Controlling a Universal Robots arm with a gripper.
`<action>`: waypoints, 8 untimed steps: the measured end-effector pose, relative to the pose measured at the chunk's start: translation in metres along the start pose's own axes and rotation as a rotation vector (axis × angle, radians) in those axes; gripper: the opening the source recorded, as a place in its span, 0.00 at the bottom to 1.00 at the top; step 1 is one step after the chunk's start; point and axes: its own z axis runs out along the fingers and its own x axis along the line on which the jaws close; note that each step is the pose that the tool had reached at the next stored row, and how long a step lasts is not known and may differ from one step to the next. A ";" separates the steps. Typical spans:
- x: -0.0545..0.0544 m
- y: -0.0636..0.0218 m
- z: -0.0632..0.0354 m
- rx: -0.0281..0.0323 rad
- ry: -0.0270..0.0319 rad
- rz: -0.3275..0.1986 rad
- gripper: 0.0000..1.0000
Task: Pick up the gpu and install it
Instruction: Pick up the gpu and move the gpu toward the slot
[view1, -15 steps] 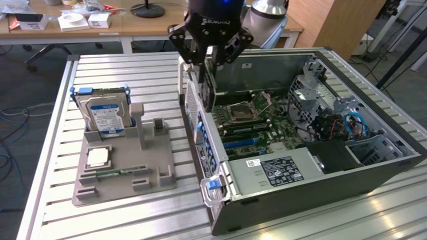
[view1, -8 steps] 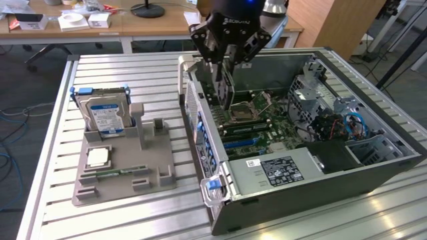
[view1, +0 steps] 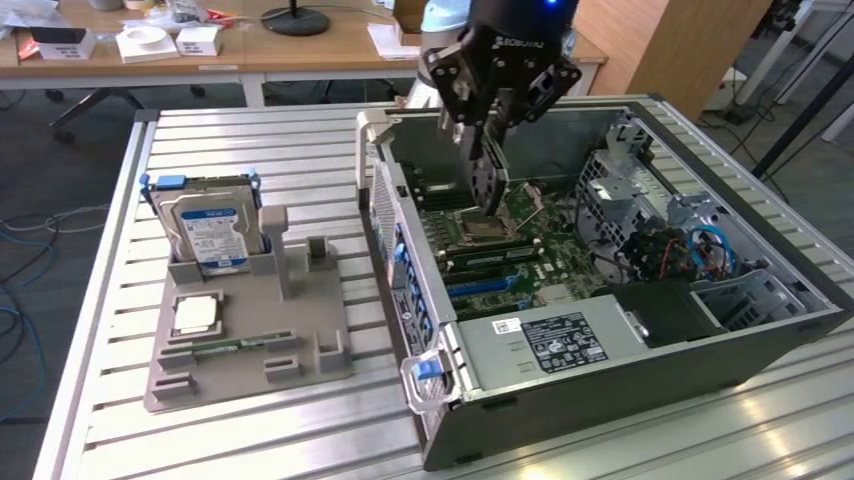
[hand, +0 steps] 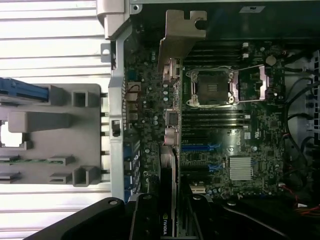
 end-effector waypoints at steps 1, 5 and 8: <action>-0.005 0.0002 -0.0001 -0.0001 0.0000 0.000 0.27; -0.023 0.0011 -0.0003 -0.0001 0.0000 0.000 0.27; -0.037 0.0017 -0.0005 -0.0003 0.0001 0.000 0.27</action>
